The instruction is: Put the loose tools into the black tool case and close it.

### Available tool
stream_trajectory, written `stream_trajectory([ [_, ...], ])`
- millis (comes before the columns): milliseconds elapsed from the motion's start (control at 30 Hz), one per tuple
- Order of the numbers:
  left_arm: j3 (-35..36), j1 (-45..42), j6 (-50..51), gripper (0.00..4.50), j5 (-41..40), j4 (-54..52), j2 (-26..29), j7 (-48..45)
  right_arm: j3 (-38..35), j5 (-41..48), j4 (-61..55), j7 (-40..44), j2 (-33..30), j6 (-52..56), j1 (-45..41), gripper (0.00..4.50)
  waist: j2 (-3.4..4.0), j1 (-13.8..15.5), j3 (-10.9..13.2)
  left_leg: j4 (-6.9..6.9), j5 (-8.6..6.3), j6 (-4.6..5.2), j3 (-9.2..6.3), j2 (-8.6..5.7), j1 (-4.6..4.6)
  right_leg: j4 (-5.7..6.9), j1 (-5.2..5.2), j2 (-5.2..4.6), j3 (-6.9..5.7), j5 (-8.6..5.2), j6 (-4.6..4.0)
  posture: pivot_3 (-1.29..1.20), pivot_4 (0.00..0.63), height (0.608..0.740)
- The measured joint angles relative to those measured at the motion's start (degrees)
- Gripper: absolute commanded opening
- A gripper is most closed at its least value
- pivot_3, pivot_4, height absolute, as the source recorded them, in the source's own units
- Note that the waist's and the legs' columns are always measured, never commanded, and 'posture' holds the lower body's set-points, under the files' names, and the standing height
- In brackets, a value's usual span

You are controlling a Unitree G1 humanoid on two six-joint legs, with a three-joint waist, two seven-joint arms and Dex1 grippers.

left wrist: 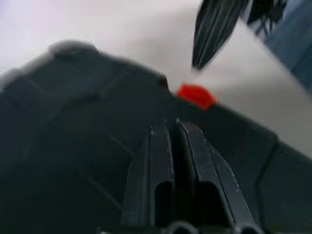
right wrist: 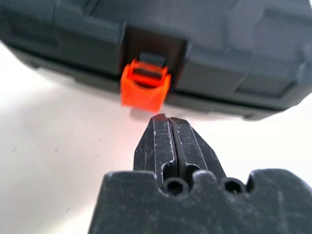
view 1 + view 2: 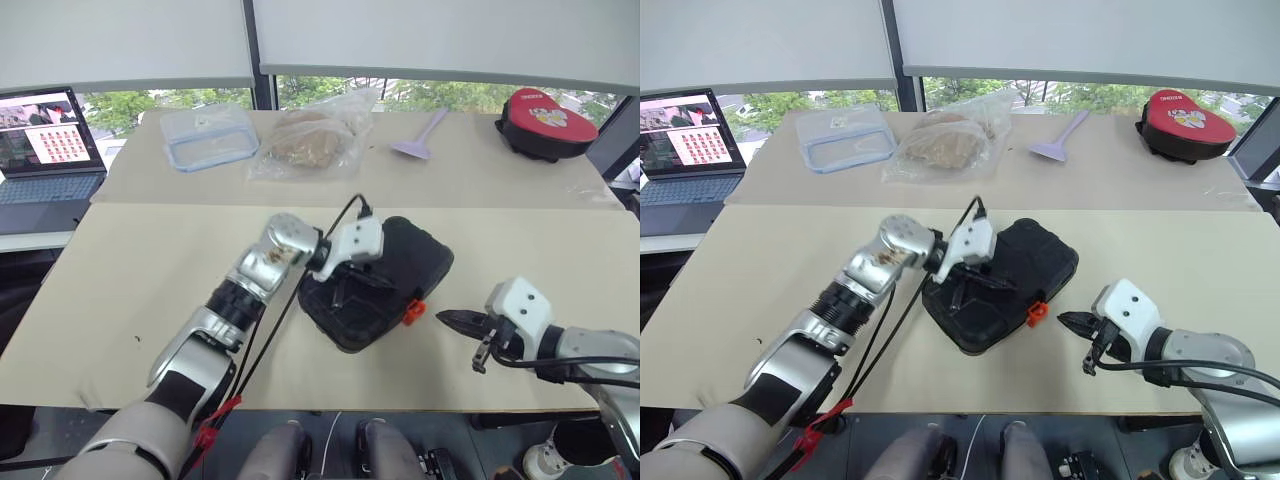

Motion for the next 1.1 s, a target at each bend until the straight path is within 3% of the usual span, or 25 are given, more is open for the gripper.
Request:
stream_trajectory([
  [267, -1.2, 0.2, -9.9, 0.38, 3.5, 2.4, 2.1, 0.0, 2.3, -1.6, 0.0, -1.5, 1.7, -1.8, 0.5, 0.00, -0.02, -0.1, -0.5, -0.87, -0.25, 0.20, -0.04, 0.11, 1.71, -0.87, 1.71, 0.03, -0.04, -0.04, 0.05, 0.00, 0.150, 0.722],
  [633, -0.2, -0.3, -9.0, 0.38, 3.5, 4.3, 0.5, -0.5, 16.0, -7.5, 8.7, -5.4, 6.5, -1.6, -9.3, 0.00, -0.18, 0.0, -0.6, -0.84, -0.23, 0.18, -0.03, 0.08, 1.71, -0.84, 1.66, 0.05, -0.06, -0.04, 0.06, 0.00, 0.150, 0.722],
  [1100, 0.6, -0.6, -9.0, 0.38, 3.5, 5.1, -0.2, -0.4, 14.9, -8.6, 9.1, -6.2, 8.4, -2.3, -9.1, 0.00, -0.20, -0.7, -0.6, -0.90, -0.22, 0.15, -0.05, 0.08, 1.67, -0.79, 1.60, 0.07, -0.05, -0.04, 0.06, 0.00, 0.150, 0.722],
])
